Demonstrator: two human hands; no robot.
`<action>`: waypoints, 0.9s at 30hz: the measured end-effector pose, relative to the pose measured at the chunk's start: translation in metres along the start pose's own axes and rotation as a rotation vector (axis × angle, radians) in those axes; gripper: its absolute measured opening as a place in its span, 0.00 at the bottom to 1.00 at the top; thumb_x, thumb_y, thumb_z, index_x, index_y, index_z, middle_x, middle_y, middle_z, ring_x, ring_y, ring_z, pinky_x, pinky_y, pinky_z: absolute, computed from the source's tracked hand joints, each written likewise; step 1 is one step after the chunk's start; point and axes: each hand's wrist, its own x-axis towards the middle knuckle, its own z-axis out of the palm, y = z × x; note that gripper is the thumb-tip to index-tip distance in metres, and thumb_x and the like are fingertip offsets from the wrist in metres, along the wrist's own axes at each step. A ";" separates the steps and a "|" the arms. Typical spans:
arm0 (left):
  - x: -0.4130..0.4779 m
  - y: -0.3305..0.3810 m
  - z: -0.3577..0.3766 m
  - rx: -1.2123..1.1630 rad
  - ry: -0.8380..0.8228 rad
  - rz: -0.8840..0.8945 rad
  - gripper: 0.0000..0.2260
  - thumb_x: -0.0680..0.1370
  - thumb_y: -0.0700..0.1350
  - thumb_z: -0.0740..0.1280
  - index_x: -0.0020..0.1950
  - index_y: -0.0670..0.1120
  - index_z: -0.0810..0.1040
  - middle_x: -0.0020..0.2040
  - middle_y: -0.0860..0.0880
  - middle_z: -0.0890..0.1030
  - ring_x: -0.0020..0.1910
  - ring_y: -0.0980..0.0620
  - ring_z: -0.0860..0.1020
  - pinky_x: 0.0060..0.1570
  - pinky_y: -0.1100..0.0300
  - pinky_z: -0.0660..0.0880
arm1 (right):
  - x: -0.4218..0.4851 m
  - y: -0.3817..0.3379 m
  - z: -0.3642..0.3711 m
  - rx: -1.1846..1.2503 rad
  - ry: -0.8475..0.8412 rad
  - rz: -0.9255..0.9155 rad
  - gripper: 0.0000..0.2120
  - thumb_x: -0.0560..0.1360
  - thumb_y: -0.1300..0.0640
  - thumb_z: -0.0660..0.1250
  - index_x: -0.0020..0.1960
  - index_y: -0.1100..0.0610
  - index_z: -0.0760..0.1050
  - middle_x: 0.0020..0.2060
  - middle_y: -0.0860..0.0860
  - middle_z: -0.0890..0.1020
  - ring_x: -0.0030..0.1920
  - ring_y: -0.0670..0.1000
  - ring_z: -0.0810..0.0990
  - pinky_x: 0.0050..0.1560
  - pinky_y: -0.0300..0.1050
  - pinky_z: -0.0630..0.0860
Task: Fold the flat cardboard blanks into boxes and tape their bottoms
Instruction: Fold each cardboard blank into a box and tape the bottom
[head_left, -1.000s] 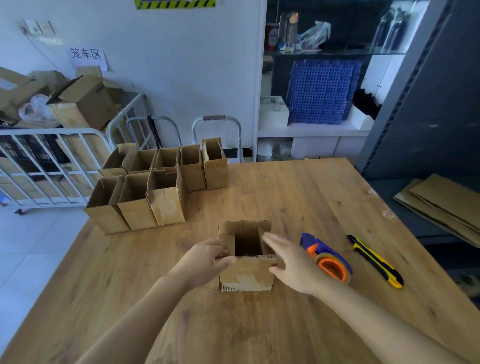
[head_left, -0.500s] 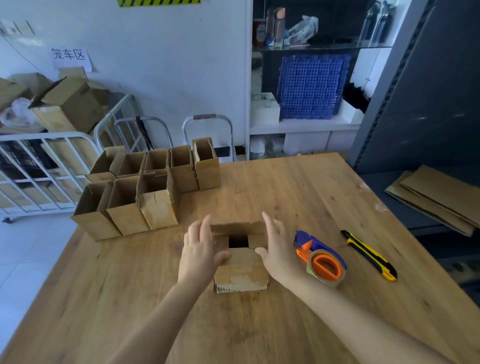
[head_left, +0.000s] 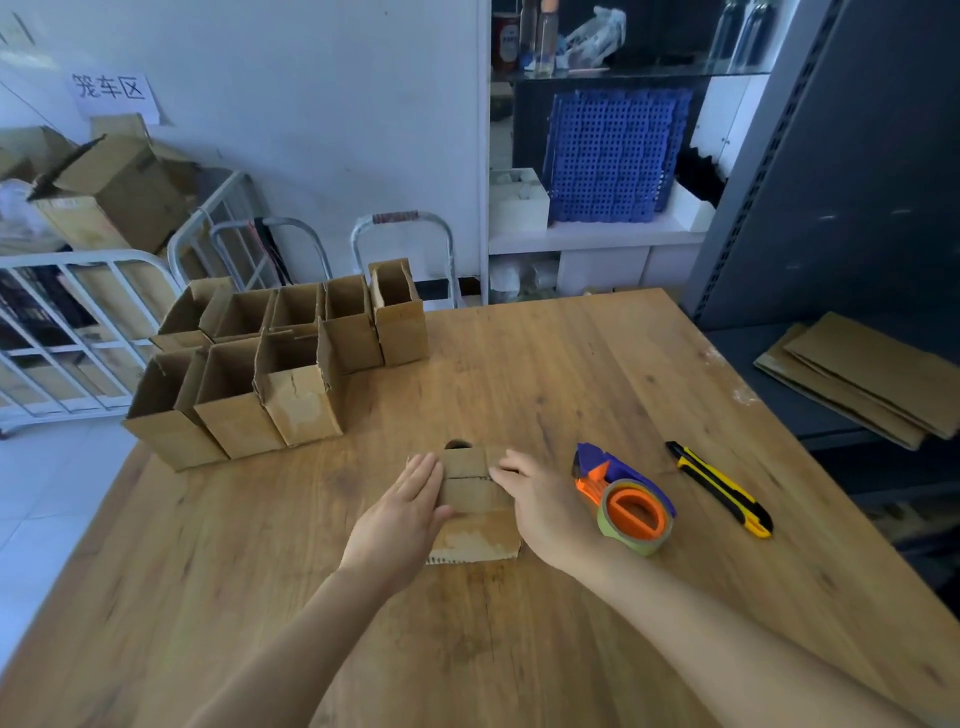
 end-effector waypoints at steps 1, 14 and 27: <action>0.000 0.001 0.000 0.028 -0.012 0.000 0.37 0.75 0.64 0.31 0.79 0.47 0.47 0.79 0.54 0.45 0.72 0.61 0.37 0.68 0.70 0.44 | 0.001 0.001 -0.003 0.029 -0.024 0.004 0.23 0.80 0.69 0.52 0.73 0.57 0.66 0.74 0.50 0.64 0.74 0.49 0.60 0.68 0.39 0.62; 0.002 0.013 -0.014 -0.025 -0.070 -0.087 0.27 0.83 0.55 0.49 0.79 0.45 0.48 0.79 0.52 0.48 0.77 0.55 0.45 0.73 0.62 0.49 | -0.011 0.110 -0.018 -0.082 -0.106 0.593 0.19 0.78 0.63 0.61 0.69 0.60 0.66 0.64 0.57 0.72 0.64 0.56 0.73 0.61 0.46 0.71; -0.001 0.014 -0.017 -0.090 -0.084 -0.122 0.27 0.82 0.55 0.51 0.79 0.49 0.50 0.79 0.56 0.48 0.74 0.62 0.42 0.68 0.69 0.45 | -0.008 0.162 -0.023 -0.010 -0.271 0.628 0.07 0.72 0.56 0.69 0.45 0.58 0.73 0.41 0.53 0.79 0.41 0.52 0.79 0.34 0.43 0.73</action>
